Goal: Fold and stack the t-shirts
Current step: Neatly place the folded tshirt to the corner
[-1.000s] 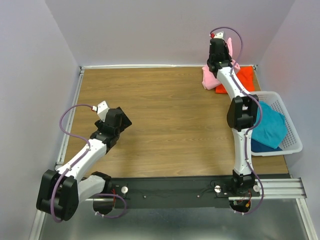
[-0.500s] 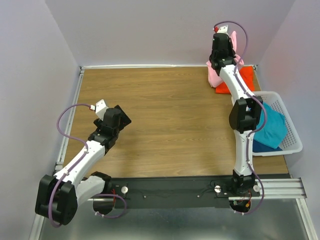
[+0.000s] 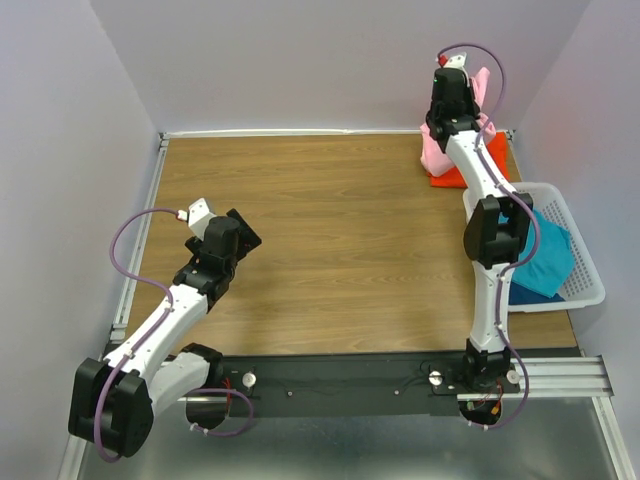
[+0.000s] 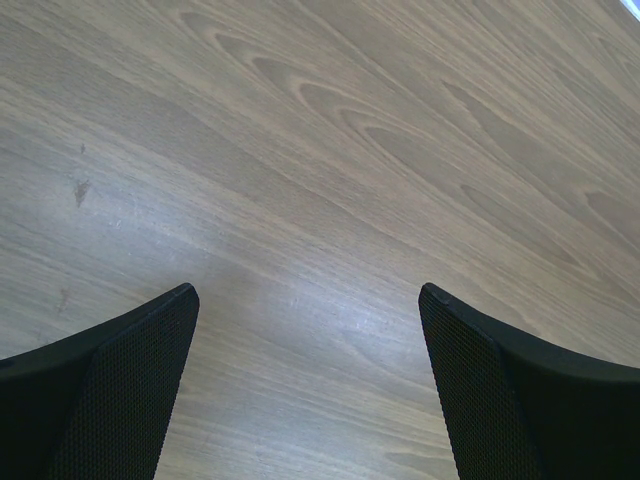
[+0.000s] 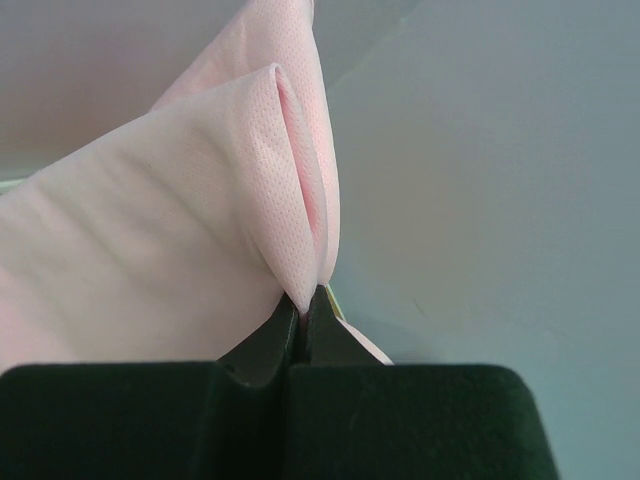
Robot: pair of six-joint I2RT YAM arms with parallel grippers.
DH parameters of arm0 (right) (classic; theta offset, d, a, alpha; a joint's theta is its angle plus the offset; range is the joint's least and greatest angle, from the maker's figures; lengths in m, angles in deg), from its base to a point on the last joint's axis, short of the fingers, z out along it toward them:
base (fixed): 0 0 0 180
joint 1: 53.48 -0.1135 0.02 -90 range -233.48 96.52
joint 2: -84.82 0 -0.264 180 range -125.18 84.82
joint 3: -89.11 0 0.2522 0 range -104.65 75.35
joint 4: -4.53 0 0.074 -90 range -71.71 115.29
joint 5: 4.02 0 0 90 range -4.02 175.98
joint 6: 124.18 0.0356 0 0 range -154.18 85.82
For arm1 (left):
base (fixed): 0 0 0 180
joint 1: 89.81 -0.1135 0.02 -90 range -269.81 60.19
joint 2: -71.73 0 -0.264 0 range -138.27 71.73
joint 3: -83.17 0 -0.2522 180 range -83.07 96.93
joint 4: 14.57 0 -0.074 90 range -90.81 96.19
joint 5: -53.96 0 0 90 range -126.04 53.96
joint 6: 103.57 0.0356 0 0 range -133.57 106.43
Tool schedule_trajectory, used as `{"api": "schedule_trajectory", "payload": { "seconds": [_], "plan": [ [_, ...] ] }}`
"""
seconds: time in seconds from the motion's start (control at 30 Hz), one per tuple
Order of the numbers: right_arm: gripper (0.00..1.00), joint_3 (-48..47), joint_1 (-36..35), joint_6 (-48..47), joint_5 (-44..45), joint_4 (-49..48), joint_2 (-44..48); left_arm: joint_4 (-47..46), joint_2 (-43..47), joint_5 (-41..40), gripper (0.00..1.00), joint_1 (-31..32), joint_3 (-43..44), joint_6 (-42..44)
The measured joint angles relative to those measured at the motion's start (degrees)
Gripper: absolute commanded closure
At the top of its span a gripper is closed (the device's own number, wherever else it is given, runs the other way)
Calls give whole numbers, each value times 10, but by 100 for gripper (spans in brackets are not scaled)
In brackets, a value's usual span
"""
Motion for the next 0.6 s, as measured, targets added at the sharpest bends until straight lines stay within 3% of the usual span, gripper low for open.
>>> {"api": "schedule_trajectory", "payload": {
  "seconds": [0.6],
  "plan": [
    [96,35,83,70,-38,7,-14,0,-23,-1,2,-1,0,0]
  ]
}}
